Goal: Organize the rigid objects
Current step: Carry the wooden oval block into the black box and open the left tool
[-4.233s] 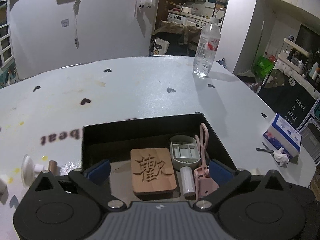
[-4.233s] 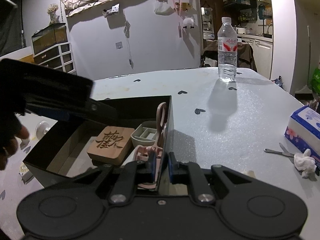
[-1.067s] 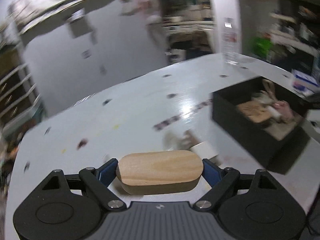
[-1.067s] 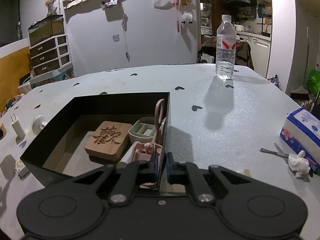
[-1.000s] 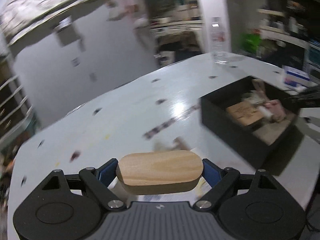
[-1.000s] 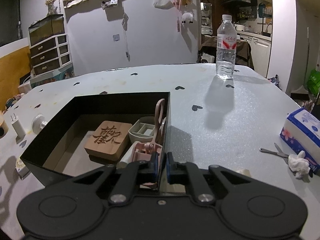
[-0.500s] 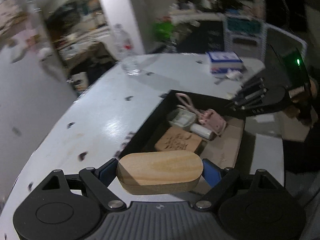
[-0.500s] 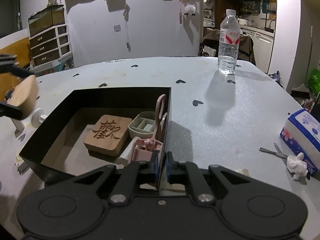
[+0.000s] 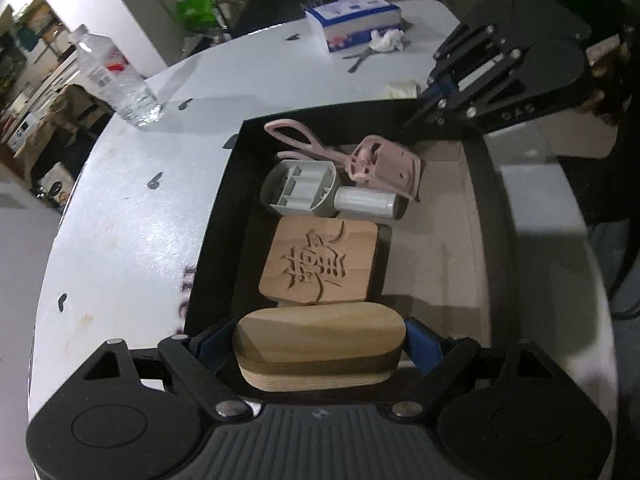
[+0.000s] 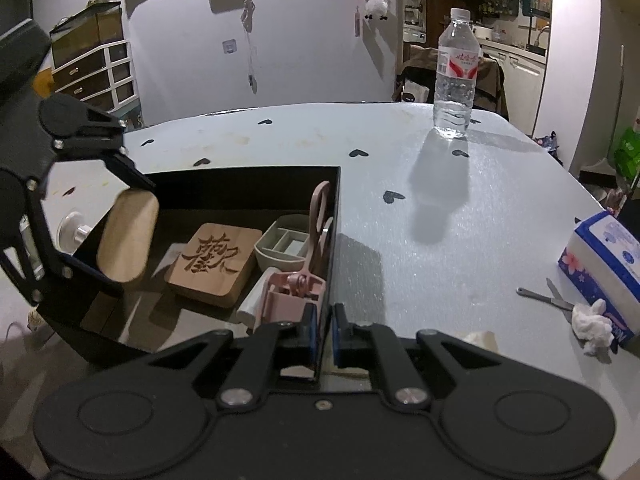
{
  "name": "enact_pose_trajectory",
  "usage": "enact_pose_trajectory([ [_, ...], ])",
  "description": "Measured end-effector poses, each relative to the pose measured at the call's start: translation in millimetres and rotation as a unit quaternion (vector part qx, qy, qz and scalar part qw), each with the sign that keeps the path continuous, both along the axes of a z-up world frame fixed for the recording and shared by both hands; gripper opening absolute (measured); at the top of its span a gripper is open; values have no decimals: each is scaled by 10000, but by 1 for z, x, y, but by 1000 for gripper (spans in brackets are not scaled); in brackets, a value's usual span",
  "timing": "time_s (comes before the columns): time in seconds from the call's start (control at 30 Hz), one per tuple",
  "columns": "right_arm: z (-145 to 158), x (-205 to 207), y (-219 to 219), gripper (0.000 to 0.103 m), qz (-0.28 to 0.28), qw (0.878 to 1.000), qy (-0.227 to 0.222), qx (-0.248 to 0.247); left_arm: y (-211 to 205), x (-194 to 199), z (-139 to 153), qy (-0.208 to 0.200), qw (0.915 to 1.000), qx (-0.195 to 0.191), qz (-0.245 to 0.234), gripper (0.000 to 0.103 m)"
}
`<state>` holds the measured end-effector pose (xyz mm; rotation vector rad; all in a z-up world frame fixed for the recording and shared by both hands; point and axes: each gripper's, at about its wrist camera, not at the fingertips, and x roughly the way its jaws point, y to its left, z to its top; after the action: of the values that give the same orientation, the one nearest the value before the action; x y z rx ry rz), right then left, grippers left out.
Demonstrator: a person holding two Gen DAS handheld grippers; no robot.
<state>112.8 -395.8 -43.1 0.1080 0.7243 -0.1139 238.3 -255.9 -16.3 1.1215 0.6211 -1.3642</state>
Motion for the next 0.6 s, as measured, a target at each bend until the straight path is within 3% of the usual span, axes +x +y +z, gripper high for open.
enact_pose_trajectory([
  [0.27, 0, 2, 1, 7, -29, 10000, 66, 6, -6, 9, -16, -25, 9995, 39, -319, 89],
  [0.33, 0, 3, 0, 7, -35, 10000, 81, 0, -5, 9, -19, -144, 9993, 54, -336, 97],
  [0.37, 0, 3, 0, 7, -37, 10000, 86, -1, -4, 9, -19, -184, 9993, 51, -331, 101],
  [0.6, 1, 3, 0, 7, -49, 9999, 91, 7, 3, 8, -10, 23, 9999, -116, -91, 101],
])
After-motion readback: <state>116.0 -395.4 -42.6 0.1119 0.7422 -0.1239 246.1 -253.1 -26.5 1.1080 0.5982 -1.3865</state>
